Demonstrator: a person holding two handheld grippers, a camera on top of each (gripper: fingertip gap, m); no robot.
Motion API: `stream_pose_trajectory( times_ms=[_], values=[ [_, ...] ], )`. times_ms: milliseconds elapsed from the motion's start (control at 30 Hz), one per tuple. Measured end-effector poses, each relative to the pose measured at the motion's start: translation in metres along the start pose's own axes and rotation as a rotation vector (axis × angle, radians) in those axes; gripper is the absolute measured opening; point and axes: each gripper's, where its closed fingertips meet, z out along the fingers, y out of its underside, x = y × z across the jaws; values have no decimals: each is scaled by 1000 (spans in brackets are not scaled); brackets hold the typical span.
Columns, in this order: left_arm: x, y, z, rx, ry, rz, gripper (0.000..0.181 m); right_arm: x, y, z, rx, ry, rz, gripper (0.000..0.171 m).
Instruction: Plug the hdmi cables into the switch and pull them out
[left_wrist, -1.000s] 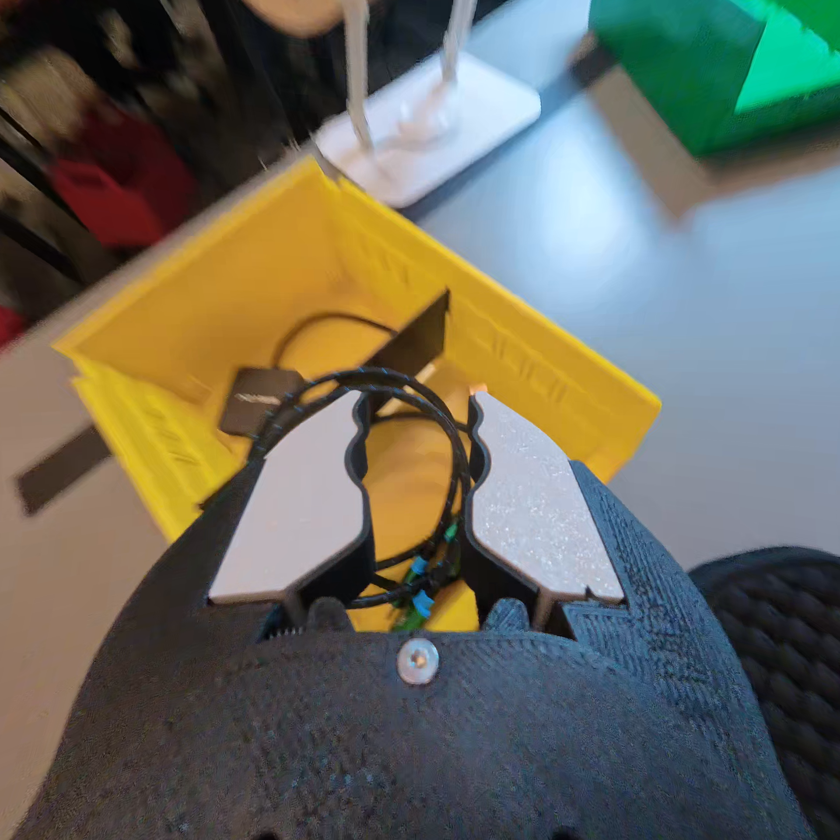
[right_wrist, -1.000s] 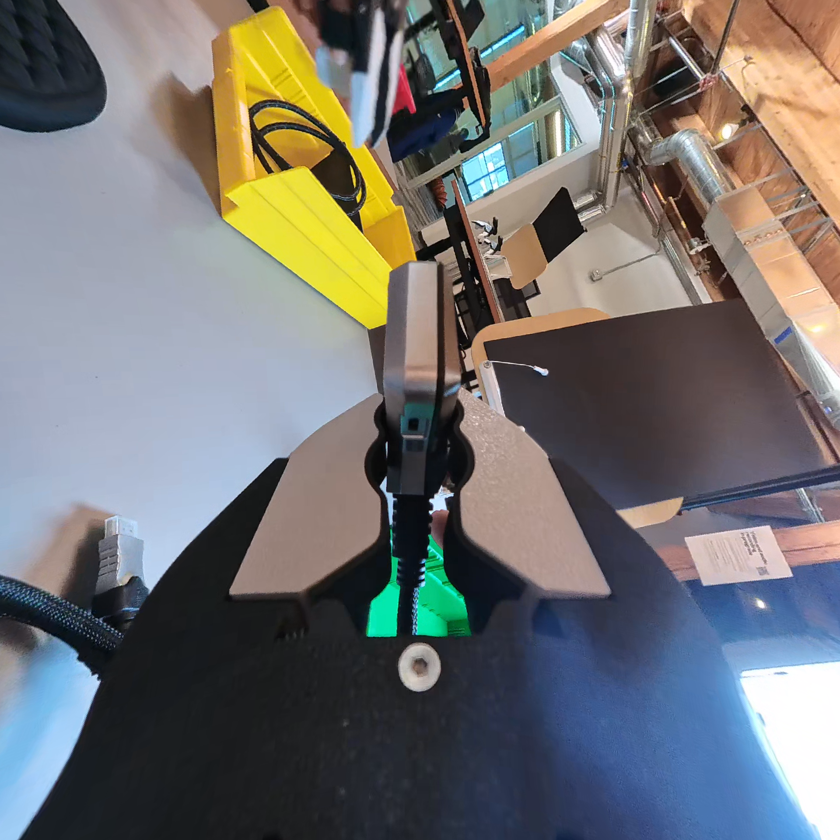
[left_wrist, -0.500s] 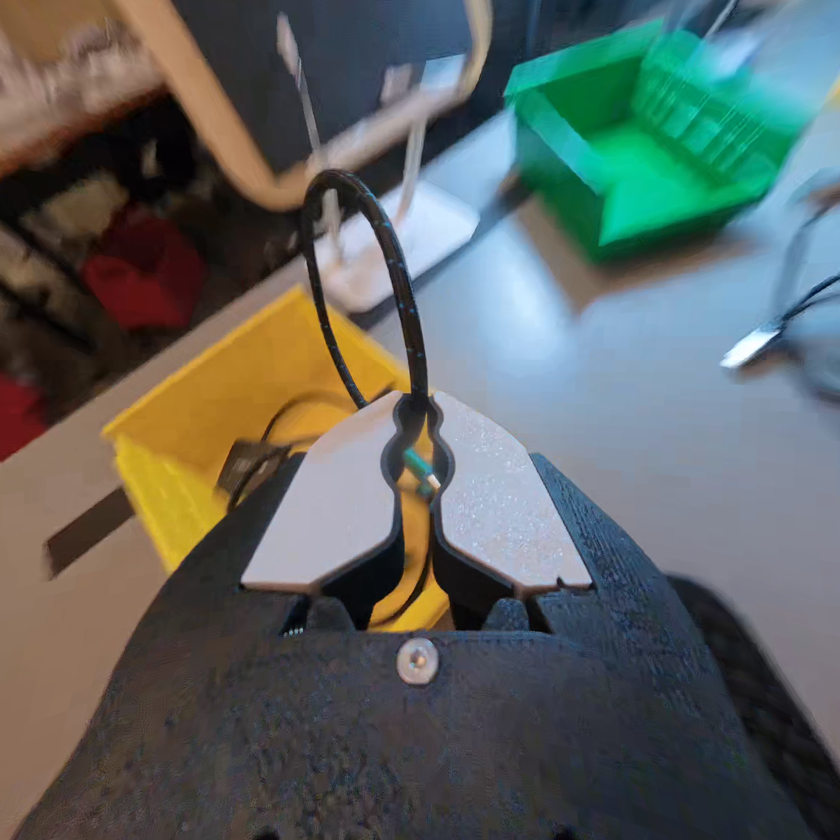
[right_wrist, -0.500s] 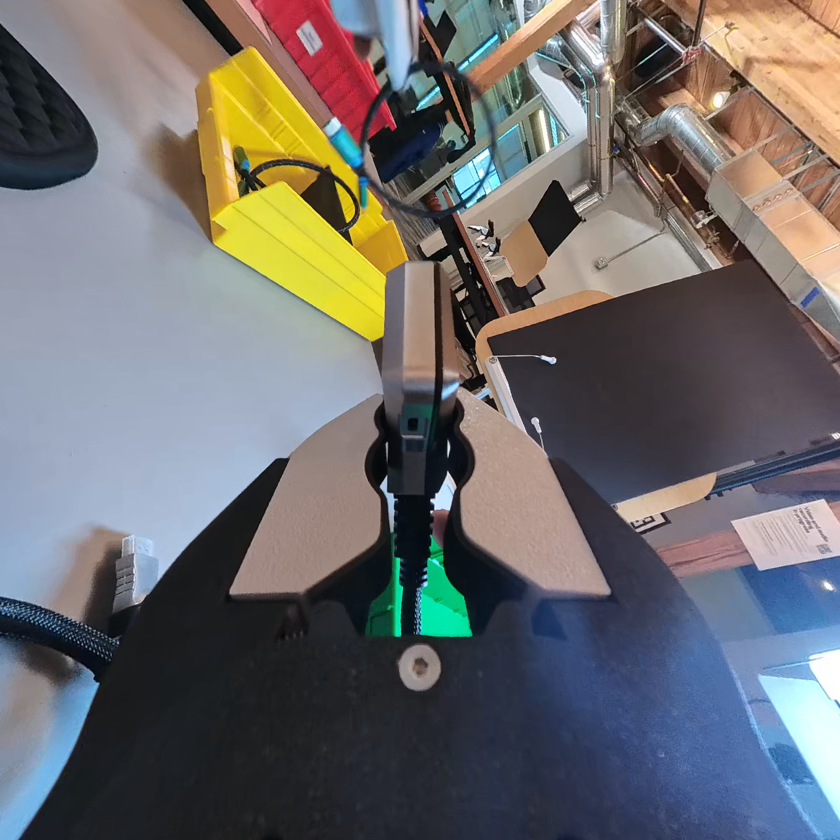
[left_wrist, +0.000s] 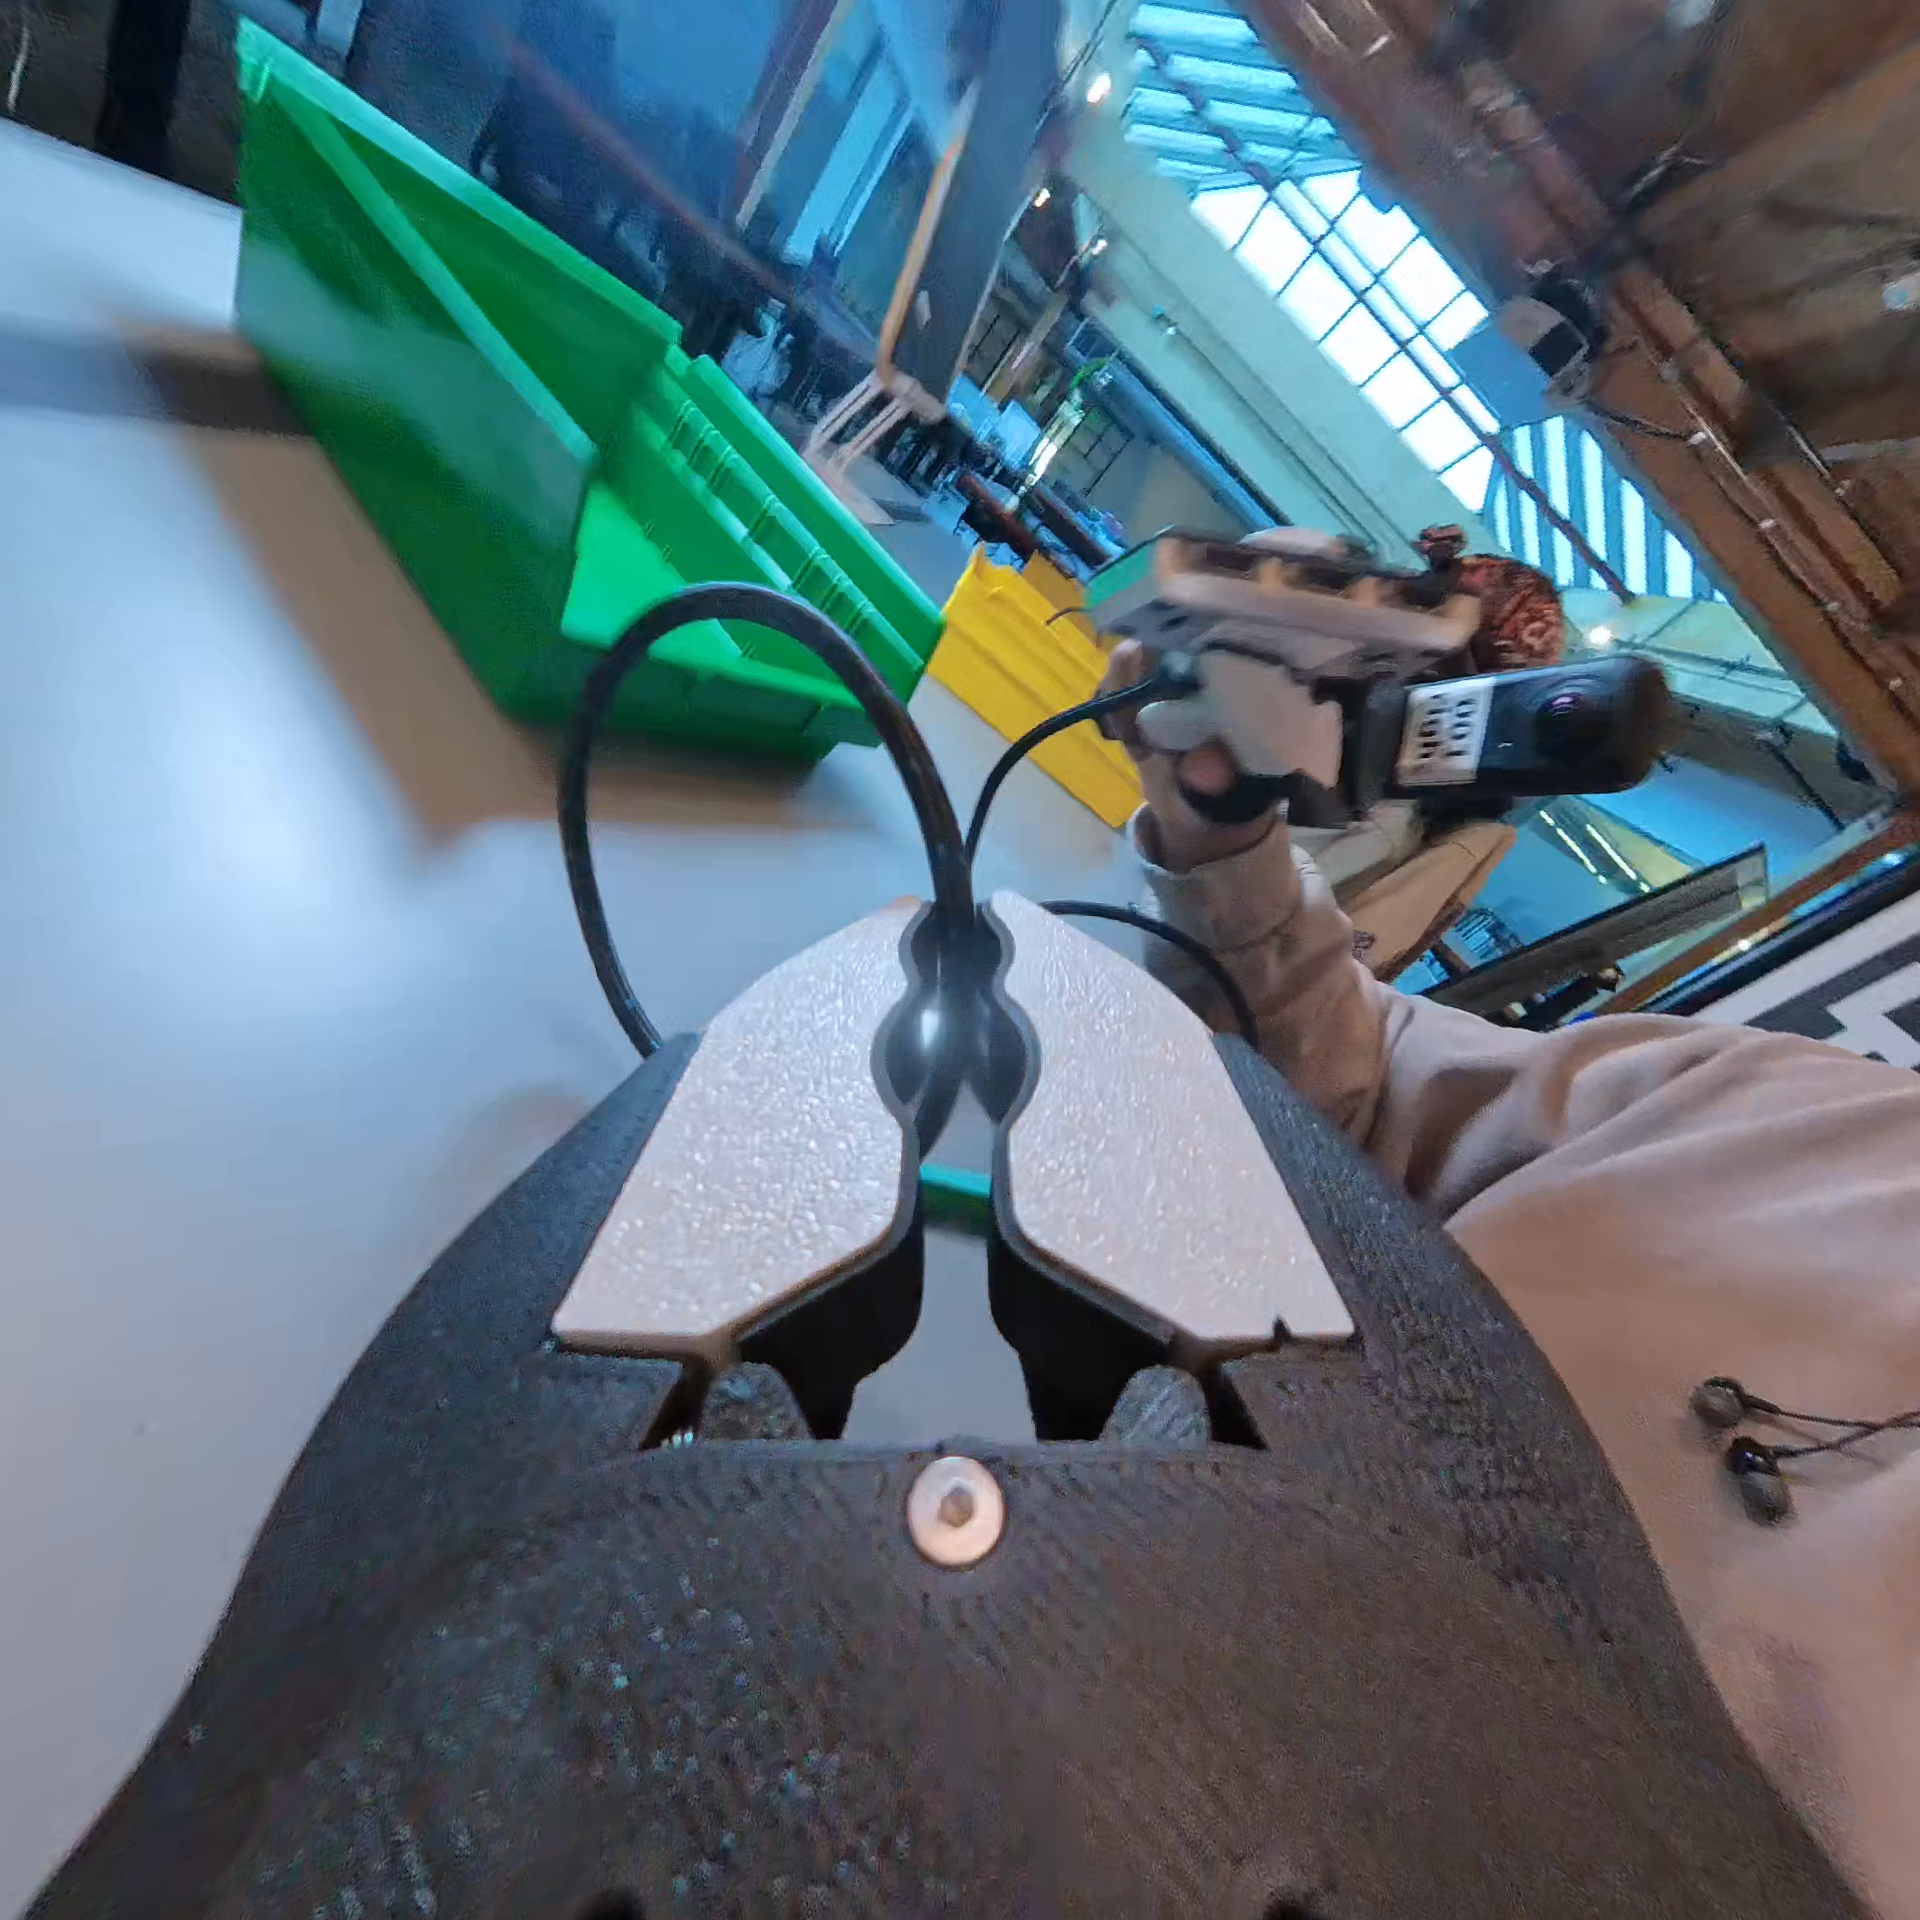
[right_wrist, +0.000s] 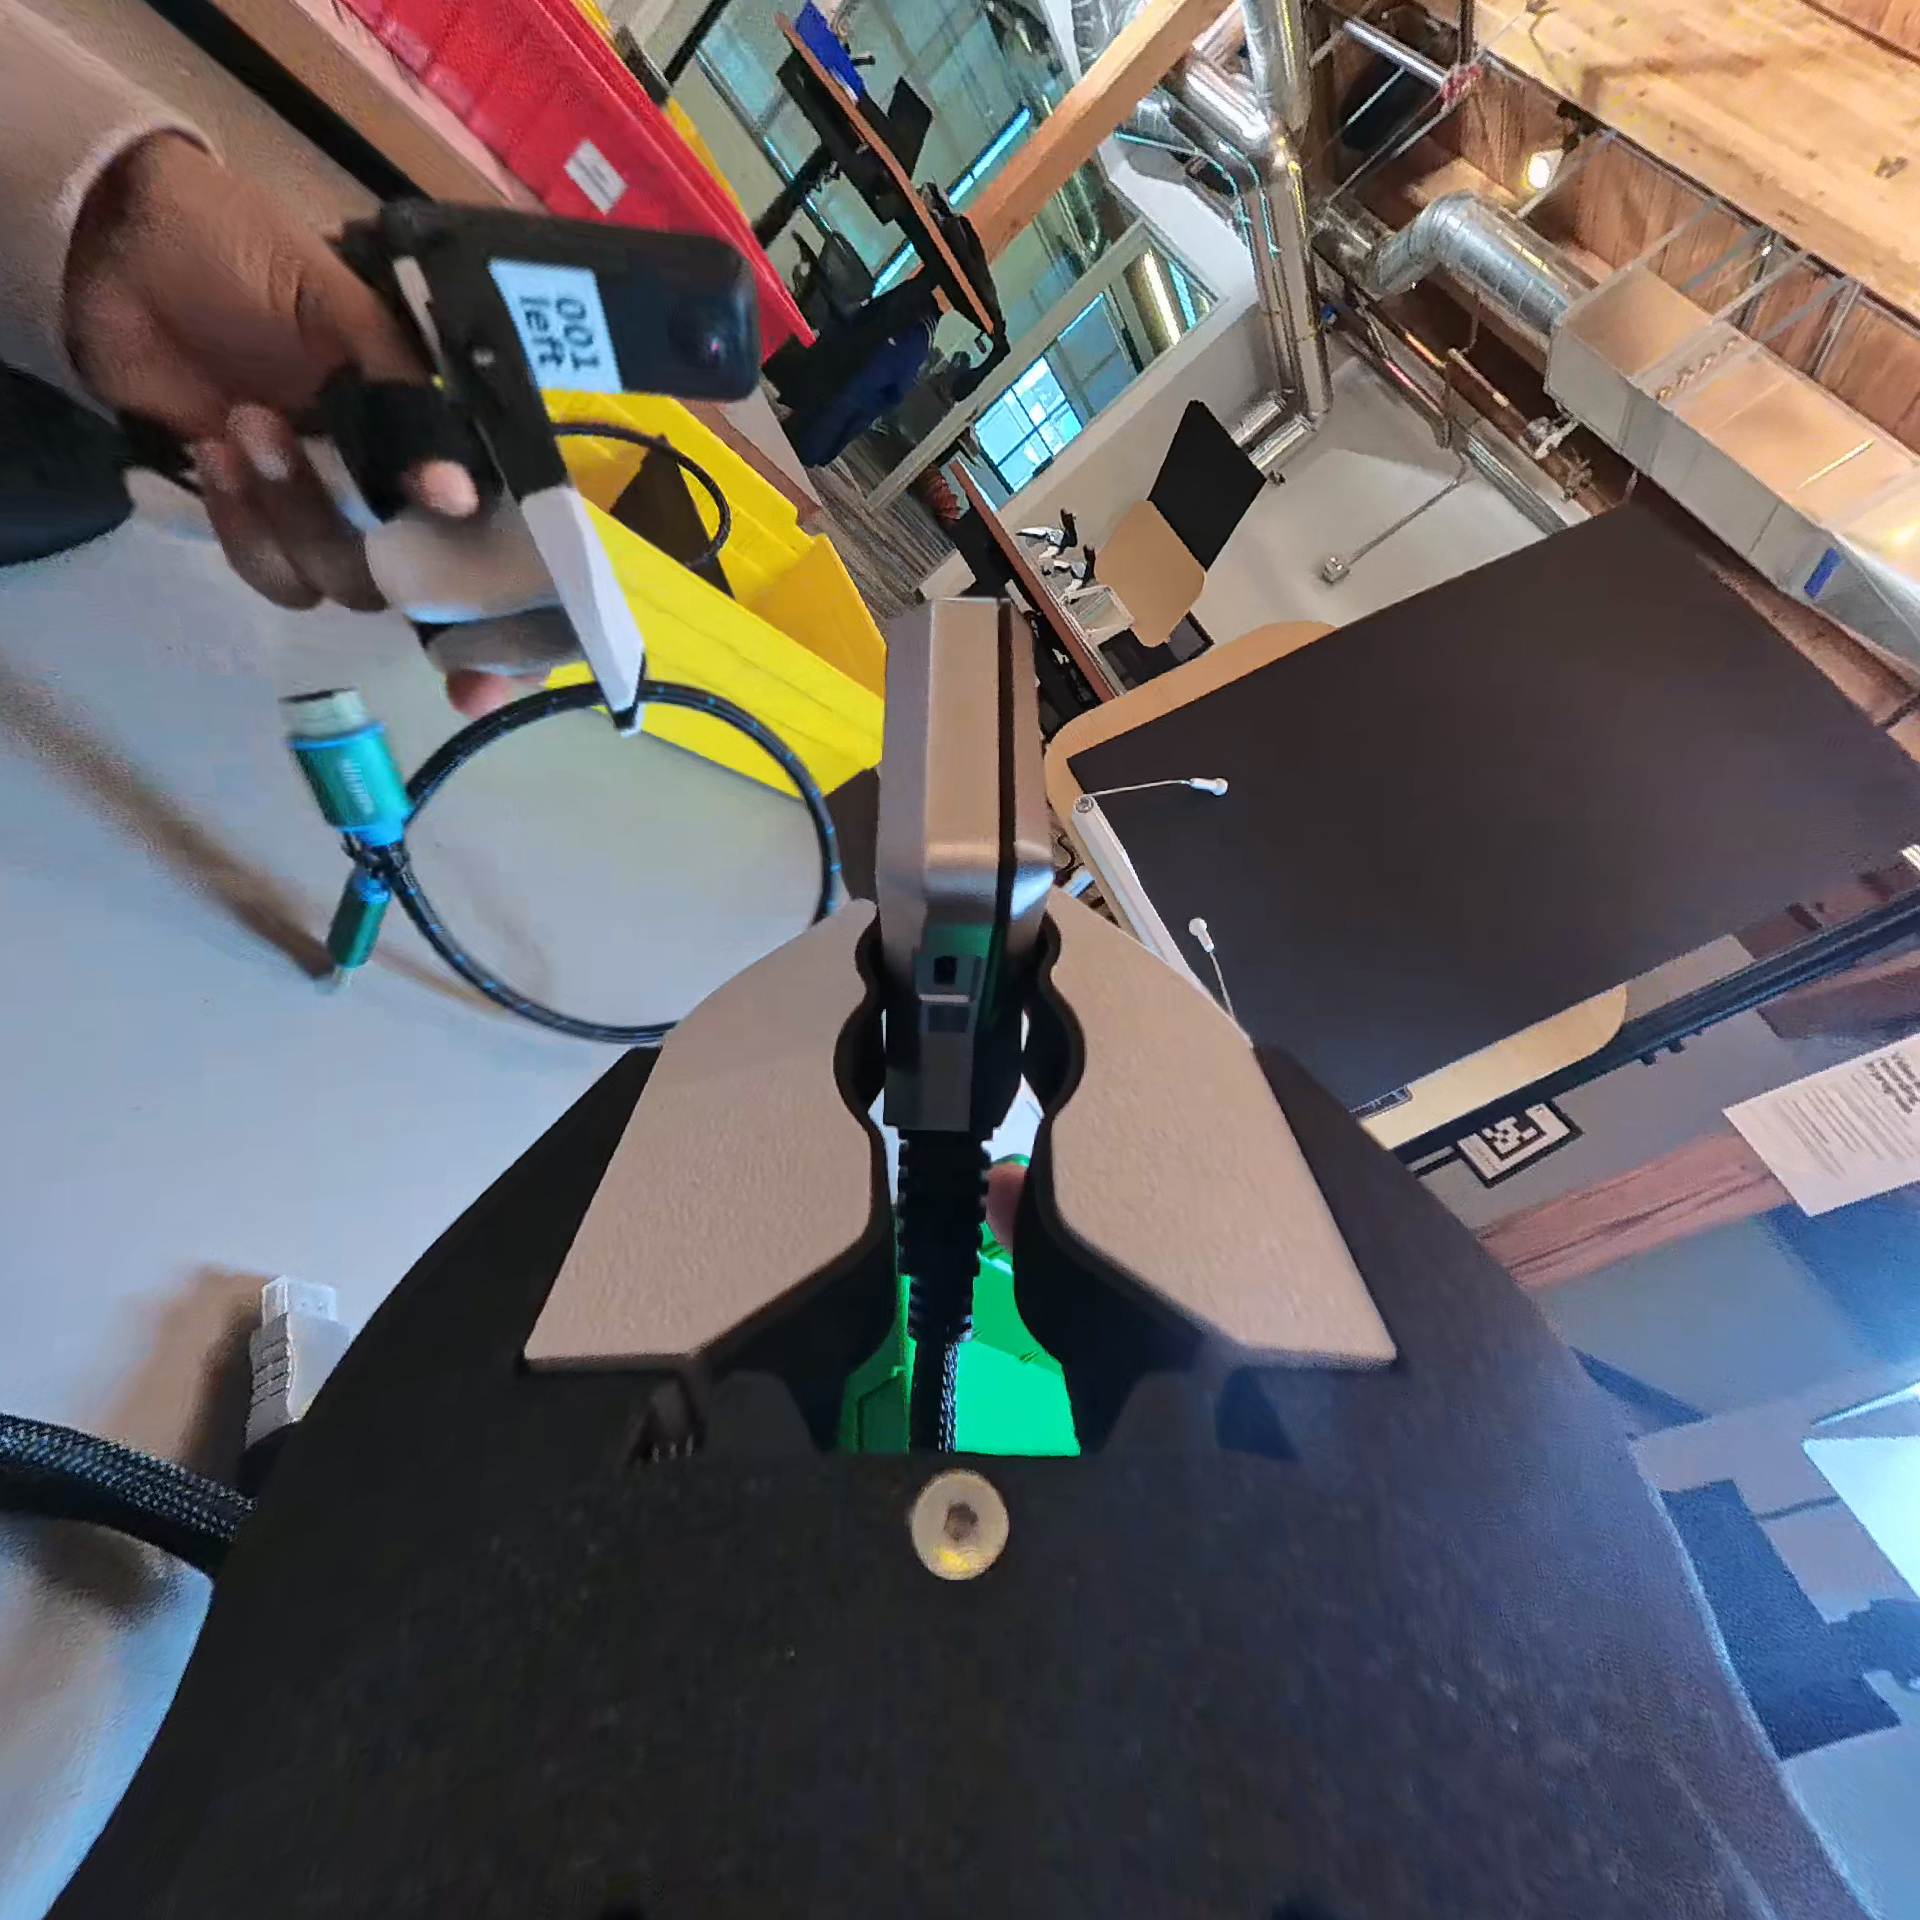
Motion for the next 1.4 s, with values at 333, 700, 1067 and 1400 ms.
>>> stream_pose_trajectory(
  times_ms=[333, 700, 1067, 1400],
  values=[
    [-44, 5, -27, -18, -231, 124, 12, -11, 7, 7, -16, -33, -8, 23],
    [-62, 27, -33, -220, -437, 409, 17, -17, 9, 10, -22, -50, -9, 22],
    [-46, 24, -28, -239, -448, 685, 31, -21, 12, 11, -31, -61, -13, 22],
    [-29, 90, -8, -586, -292, 1025, 31, -23, 15, 13, -40, -68, -15, 22]
  ],
)
